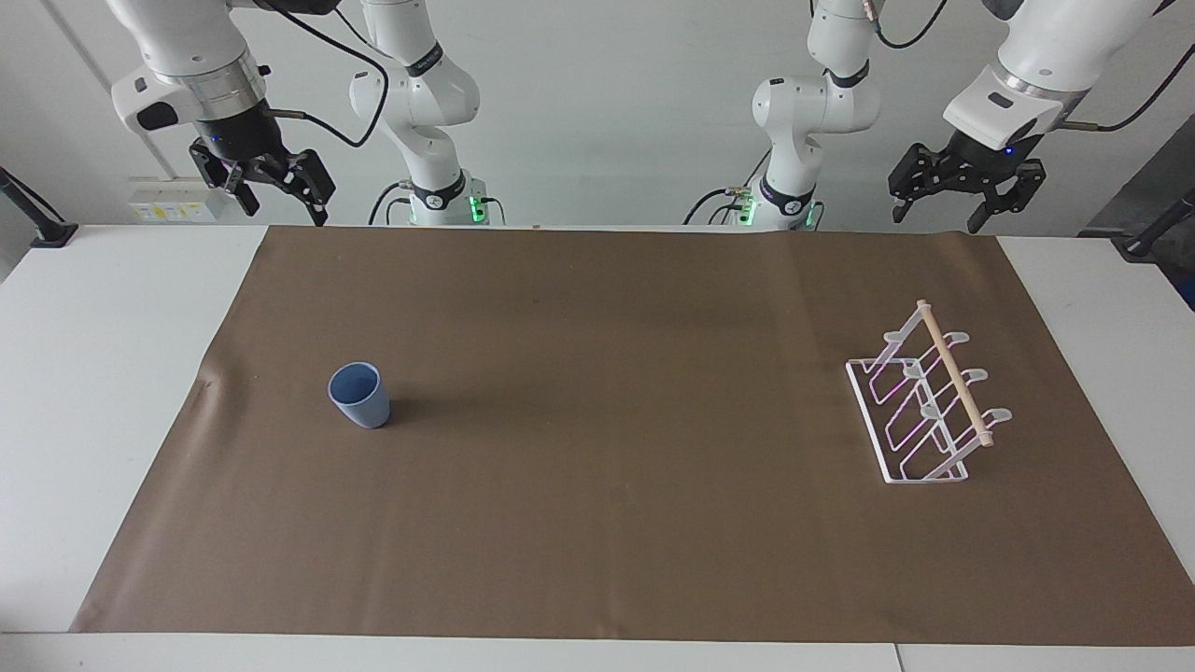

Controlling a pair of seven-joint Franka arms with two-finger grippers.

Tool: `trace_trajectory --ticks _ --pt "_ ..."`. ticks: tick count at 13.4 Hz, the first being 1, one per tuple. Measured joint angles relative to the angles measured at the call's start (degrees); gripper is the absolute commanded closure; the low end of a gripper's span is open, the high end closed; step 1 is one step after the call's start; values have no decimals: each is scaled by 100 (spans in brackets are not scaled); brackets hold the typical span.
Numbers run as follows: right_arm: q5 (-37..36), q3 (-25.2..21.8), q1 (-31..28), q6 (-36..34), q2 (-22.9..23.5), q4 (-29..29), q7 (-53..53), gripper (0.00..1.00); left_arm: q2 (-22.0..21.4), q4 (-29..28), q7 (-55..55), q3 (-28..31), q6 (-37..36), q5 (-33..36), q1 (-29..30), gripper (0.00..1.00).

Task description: Hang cup on cup holder

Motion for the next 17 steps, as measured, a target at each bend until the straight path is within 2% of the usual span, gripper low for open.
trace_trajectory --ticks 5,8,11,17 --pt "-22 -2 -2 126 -1 -28 -255 0 -3 -115 -3 30 -29 1 5 0" --pt "-61 -25 -159 638 75 -122 -1062 0 -8 -148 -4 38 -27 1 6 0" --pt "-61 -36 -234 1103 401 -201 -1281 0 -27 -145 -11 45 -20 2 6 0" --pt "-61 -28 -231 2462 838 -1158 -1920 0 -102 -98 -12 45 -18 2 6 0"
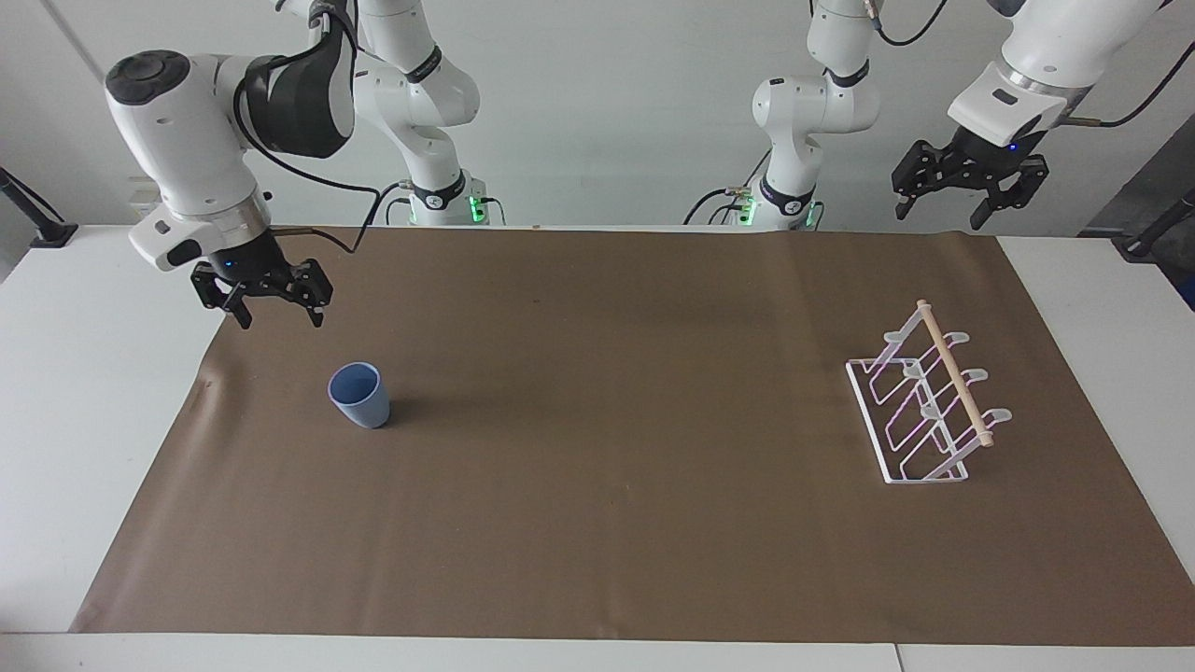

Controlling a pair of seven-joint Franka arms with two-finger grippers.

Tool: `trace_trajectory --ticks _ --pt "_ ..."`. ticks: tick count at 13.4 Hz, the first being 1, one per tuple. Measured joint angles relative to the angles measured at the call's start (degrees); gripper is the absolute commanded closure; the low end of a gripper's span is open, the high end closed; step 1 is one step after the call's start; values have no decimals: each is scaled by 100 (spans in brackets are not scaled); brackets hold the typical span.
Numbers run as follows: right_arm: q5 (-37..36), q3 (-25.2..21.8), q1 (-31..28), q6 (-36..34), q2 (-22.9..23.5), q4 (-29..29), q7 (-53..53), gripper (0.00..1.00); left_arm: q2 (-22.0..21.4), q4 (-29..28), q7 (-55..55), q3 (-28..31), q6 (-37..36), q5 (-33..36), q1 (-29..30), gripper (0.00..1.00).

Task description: Hang cup on cup holder

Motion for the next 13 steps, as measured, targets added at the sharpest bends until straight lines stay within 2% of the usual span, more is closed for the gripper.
trace_trajectory --ticks 6,13 --pt "42 -1 -10 1214 345 -944 -680 0 -12 -11 0 0 -9 0 0 0" --pt "723 -8 -154 1797 785 -997 -842 0 -12 -11 0 0 -10 0 0 0"
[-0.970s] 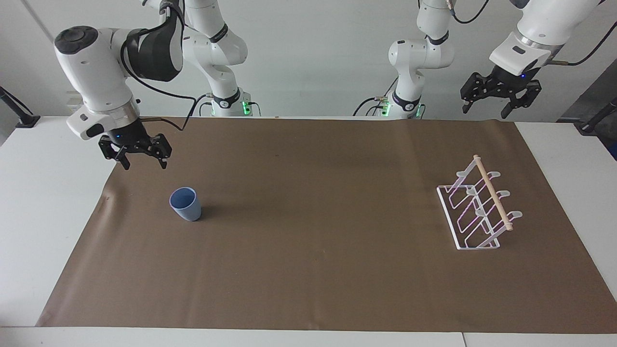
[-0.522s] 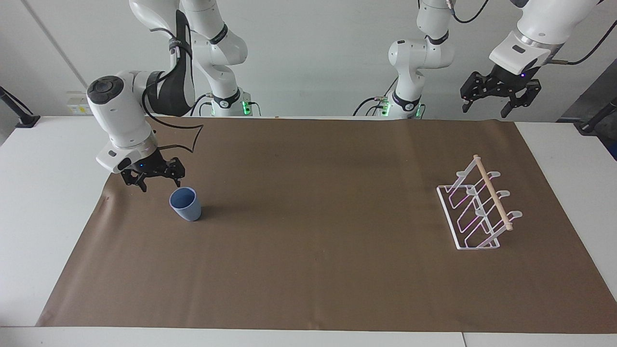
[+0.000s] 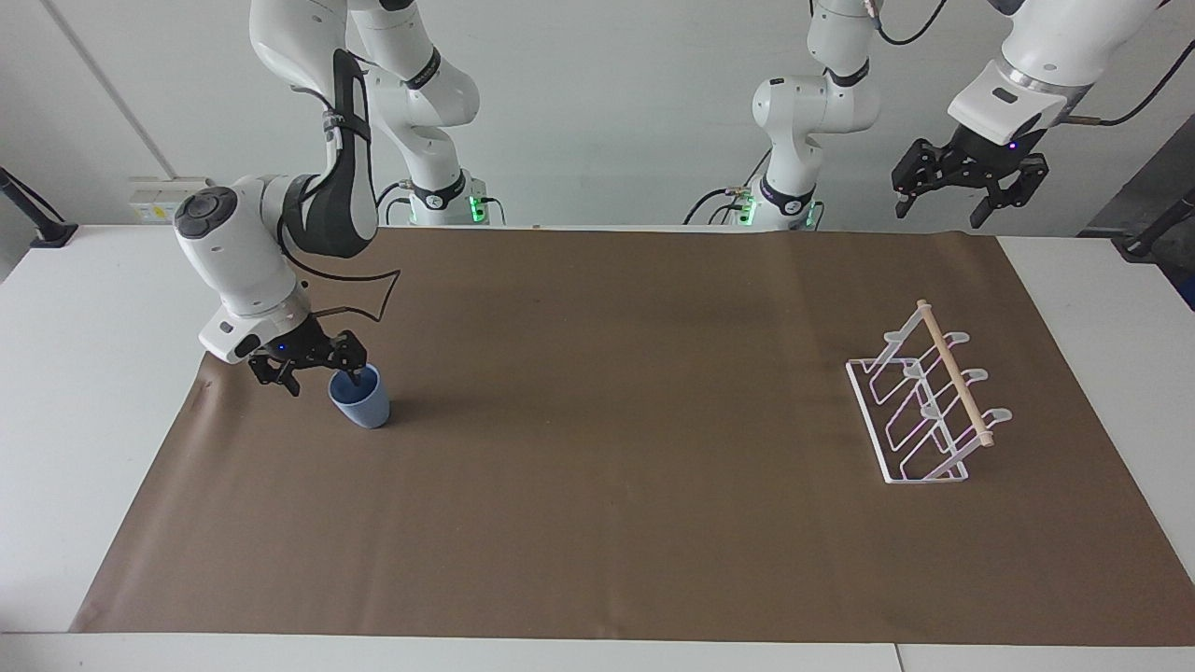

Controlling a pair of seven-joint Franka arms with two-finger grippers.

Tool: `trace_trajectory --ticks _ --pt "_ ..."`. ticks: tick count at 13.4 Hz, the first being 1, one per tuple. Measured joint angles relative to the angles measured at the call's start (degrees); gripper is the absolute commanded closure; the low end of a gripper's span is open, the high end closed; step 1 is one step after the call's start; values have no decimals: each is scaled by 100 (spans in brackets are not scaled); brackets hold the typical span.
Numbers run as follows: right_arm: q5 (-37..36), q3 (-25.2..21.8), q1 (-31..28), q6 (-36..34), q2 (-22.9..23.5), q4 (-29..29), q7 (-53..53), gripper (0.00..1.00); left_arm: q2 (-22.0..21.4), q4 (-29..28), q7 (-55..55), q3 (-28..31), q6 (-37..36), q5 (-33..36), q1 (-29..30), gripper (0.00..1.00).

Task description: Hang cup on cup holder

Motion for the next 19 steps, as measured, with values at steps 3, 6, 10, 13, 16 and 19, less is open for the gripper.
trace_trajectory --ticks 3,6,10,13,16,19 --pt "14 -1 -41 102 93 8 -129 0 0 0 0 0 0 0 0 0" --pt "16 0 -51 102 172 -3 -149 30 0 0 0 0 0 0 0 0" --pt "19 4 -50 99 214 0 -151 100 0 0 0 0 0 0 0 0" --pt "23 11 -34 61 214 0 -151 100 0 0 0 0 0 0 0 0" --pt "84 24 -8 -50 210 77 -151 100 0 0 0 0 0 0 0 0" --pt "513 23 -12 -705 197 611 -151 100 0 0 0 0 0 0 0 0"
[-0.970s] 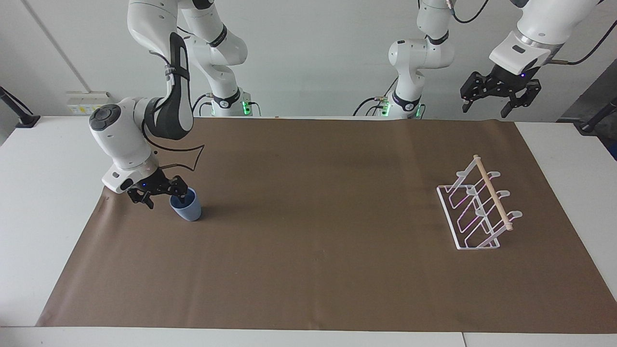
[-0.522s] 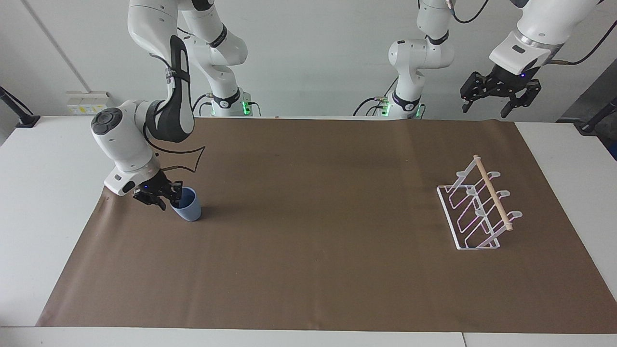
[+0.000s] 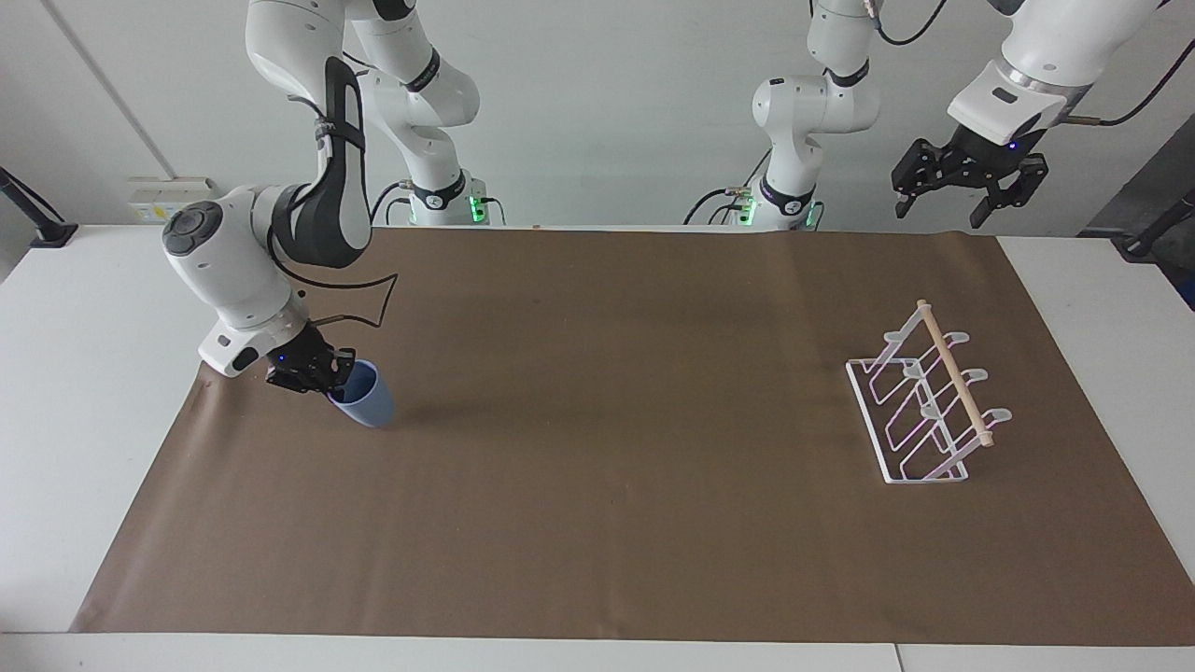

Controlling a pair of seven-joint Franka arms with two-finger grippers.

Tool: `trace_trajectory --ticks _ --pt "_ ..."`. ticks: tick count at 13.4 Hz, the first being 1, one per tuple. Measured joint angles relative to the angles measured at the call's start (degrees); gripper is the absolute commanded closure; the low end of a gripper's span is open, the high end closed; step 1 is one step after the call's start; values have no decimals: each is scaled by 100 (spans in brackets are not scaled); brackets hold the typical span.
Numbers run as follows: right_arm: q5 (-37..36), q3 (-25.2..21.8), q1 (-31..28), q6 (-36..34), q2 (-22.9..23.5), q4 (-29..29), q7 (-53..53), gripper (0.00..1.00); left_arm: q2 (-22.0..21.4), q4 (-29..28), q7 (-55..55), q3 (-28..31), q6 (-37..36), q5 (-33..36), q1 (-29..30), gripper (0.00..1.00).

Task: Hang cup on cup holder
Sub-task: 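Lift the blue cup with the right gripper and tip it sideways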

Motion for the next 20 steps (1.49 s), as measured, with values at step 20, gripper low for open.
trace_trajectory --ticks 20 --pt "4039 14 10 -3104 -700 828 -15 100 0 0 0 0 0 0 0 0"
